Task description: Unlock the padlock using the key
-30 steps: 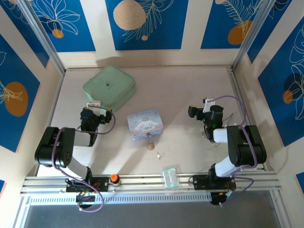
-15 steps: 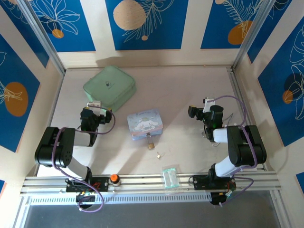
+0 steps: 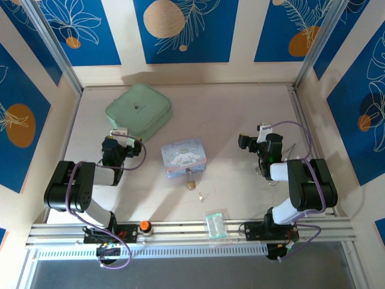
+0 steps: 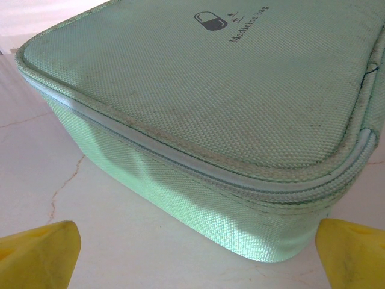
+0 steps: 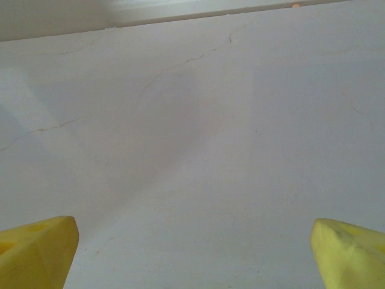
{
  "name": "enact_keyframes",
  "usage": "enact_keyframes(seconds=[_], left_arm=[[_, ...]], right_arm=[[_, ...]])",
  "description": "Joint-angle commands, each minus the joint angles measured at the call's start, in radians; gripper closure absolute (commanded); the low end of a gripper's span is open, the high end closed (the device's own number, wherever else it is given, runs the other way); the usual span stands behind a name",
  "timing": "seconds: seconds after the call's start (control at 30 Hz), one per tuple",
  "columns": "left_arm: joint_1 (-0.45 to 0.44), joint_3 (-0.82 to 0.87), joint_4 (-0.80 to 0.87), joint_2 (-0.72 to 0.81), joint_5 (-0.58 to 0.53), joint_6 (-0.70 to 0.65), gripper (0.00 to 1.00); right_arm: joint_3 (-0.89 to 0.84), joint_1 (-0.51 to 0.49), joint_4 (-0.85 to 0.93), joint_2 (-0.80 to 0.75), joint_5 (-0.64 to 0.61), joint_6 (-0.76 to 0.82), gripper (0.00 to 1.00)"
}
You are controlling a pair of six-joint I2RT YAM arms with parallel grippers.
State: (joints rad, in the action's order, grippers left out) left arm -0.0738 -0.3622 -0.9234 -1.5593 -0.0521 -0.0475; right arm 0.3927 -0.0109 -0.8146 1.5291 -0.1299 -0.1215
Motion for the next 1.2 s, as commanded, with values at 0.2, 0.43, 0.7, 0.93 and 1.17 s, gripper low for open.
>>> enact_keyframes(seconds=[0.2,0.43,0.7,0.93,1.17], left_arm=[[0.008,-0.002,0.003,0.05,0.029,-0.006,0.01],[0.005,-0.031,0.236,0.299,-0.02,0.033,0.01],[0.005,-0.124,0.567,0.547,-0.033,0.473,0.01],[0.006,-0.058,0.564,0.635,0.157,0.819,0.01],[-0.176,-0.248,1.033,0.63,0.205,0.747,0.01]], right_arm=[[0.015,0.007,0.012,-0.043,-0.004,0.006,0.01],[0.042,0.003,0.237,-0.253,-0.013,-0.011,0.01],[0.116,0.005,0.577,-0.534,0.088,-0.148,0.01],[0.211,0.03,0.924,-0.673,0.274,-0.363,0.01],[0.242,-0.104,1.15,-0.702,0.319,-0.385,0.0]])
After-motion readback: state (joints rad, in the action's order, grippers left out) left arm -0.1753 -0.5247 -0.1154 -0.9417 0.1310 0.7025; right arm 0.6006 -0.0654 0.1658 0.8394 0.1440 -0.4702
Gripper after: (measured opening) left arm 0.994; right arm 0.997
